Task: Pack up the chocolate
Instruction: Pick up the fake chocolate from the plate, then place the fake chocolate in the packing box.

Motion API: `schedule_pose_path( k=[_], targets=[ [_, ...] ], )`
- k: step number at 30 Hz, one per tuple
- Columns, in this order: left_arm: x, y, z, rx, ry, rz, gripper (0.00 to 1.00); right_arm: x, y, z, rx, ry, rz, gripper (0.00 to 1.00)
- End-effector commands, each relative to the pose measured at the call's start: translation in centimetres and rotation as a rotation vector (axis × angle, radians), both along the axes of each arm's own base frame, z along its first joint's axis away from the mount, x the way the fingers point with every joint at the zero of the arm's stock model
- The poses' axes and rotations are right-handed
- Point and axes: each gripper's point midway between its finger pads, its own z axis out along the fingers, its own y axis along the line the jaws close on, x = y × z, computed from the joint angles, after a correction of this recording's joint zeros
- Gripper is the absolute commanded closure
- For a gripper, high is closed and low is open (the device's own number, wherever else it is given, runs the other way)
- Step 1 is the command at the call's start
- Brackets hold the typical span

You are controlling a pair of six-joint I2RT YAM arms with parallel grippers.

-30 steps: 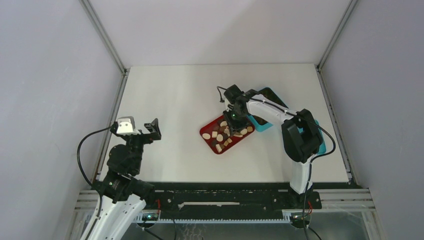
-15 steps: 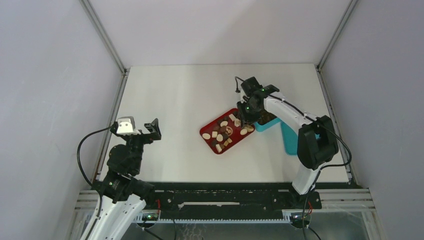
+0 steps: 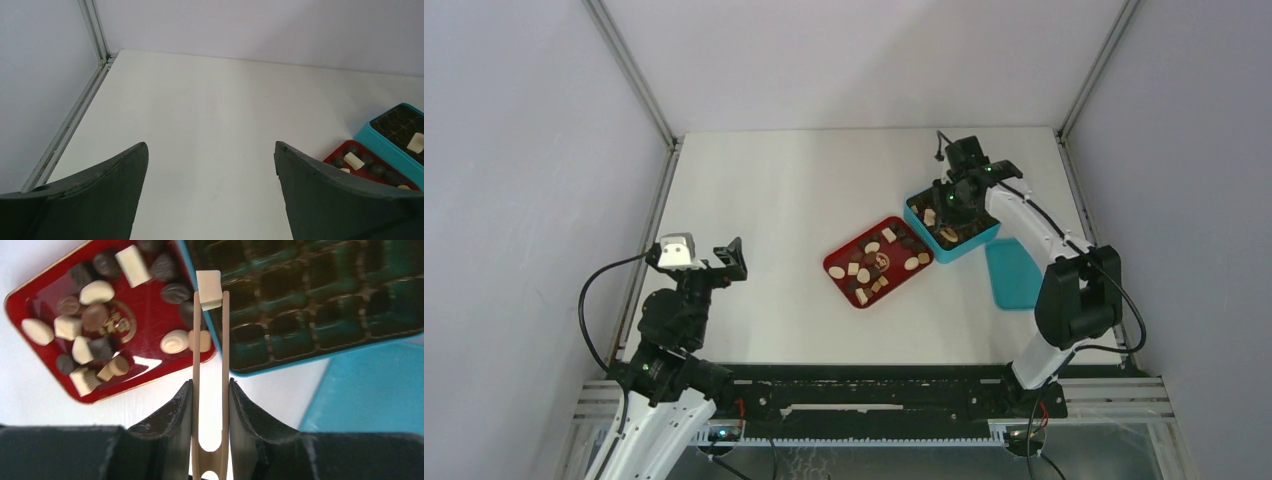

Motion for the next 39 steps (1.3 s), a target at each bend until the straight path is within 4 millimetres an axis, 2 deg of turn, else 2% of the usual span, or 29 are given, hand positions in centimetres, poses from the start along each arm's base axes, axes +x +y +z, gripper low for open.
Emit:
schedule_pose_path(
  k=[1,7,12,17,22,27,35,39],
  targets=[
    [-0.2,0.1,2.0,-0.030,-0.047,0.001,0.00,3.1,-2.3,2.7,-0.023,-0.129,-0.109,1.00],
    [-0.2,0.1,1.9,-0.029,-0.043,0.002,0.00,5.3,-4.0,2.1,-0.065,-0.142,-0.176,1.00],
    [-0.2,0.2,1.9,-0.028,-0.043,0.003,0.00,6.8,-4.2,0.7,-0.075,-0.119,-0.194,1.00],
    [-0.2,0.2,1.9,-0.028,-0.043,0.005,0.00,7.4,-4.1,-0.8,-0.080,-0.085,-0.194,1.00],
    [-0.1,0.0,1.8,-0.027,-0.039,-0.002,0.00,7.5,-3.9,-1.5,-0.081,-0.070,-0.193,0.88],
    [0.0,0.0,1.7,-0.026,-0.036,-0.001,0.00,7.4,-3.9,-1.2,-0.078,-0.071,-0.193,0.66],
    [0.1,-0.1,1.7,-0.027,-0.031,-0.008,0.00,6.7,-4.1,0.1,-0.072,-0.092,-0.187,0.58],
    [0.0,-0.1,1.7,-0.028,-0.033,-0.008,0.00,6.3,-4.0,0.6,-0.069,-0.101,-0.185,0.57]
  ],
)
